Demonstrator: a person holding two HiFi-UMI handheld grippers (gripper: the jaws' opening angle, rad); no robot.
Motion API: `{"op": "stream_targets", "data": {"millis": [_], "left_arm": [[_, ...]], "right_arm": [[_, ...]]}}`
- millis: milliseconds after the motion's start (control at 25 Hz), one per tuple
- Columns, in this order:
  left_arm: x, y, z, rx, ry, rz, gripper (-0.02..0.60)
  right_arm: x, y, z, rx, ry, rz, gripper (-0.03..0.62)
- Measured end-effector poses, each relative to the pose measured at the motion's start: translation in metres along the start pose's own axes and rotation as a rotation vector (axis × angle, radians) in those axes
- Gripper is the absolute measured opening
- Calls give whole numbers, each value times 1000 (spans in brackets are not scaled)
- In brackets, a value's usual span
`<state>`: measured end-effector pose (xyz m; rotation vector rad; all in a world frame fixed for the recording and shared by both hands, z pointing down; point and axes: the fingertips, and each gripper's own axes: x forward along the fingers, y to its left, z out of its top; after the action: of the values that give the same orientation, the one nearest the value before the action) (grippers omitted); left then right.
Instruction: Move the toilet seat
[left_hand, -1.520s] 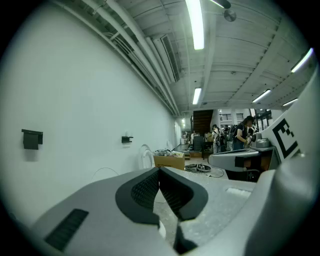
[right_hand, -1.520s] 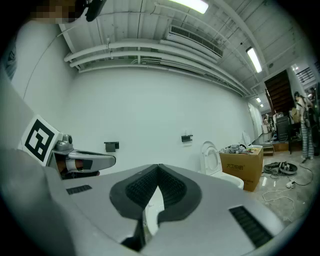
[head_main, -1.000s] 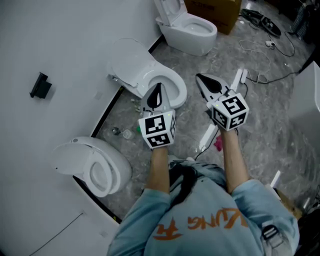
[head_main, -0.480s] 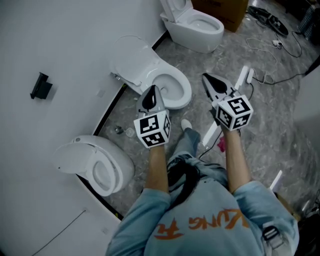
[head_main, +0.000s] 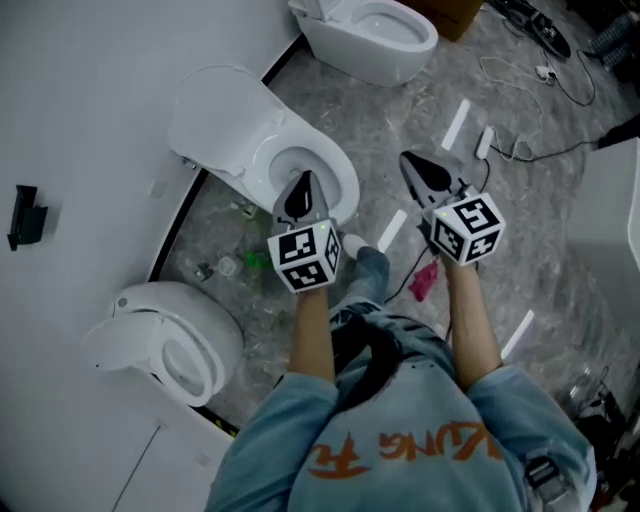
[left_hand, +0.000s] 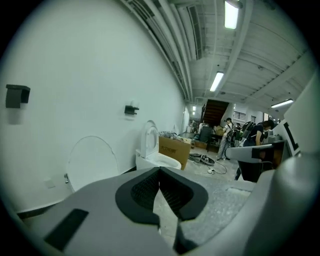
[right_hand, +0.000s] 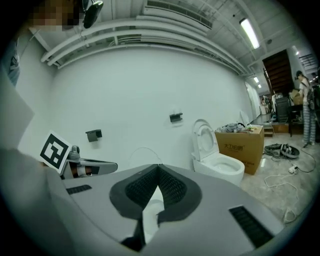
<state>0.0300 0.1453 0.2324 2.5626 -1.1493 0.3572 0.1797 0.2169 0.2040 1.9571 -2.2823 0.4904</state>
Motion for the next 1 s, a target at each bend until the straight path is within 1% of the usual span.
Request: {"op": "stream_targets", "data": {"millis": [80,200,320,440,520,680,840,1000], "left_arm": [[27,7,-8,-7,42,9,2],[59,32,-17,-18,87,43,2],[77,63,-24,-43,118,104,2],[90,88,-26,-72,126,151,2],[94,101,-31,-98,132,178,2],[101,127,-56,-167,166,212,2],[98,139,-80,-222,202,227,2],[96,150,-106,-278,241,225,2]], "right_arm": [[27,-19,-7,26,38,15,0],[73,-35,-9,44,67,54,0],[114,-37,-11,45,88,114,0],[147,-35,-13,42,119,168,0],[166,-30,-18,27,152,207,0],[199,-13,-21,-22,204,284,0],[216,5,-26,-58,251,352,0],[234,21,-50,-68,319,415,0]]}}
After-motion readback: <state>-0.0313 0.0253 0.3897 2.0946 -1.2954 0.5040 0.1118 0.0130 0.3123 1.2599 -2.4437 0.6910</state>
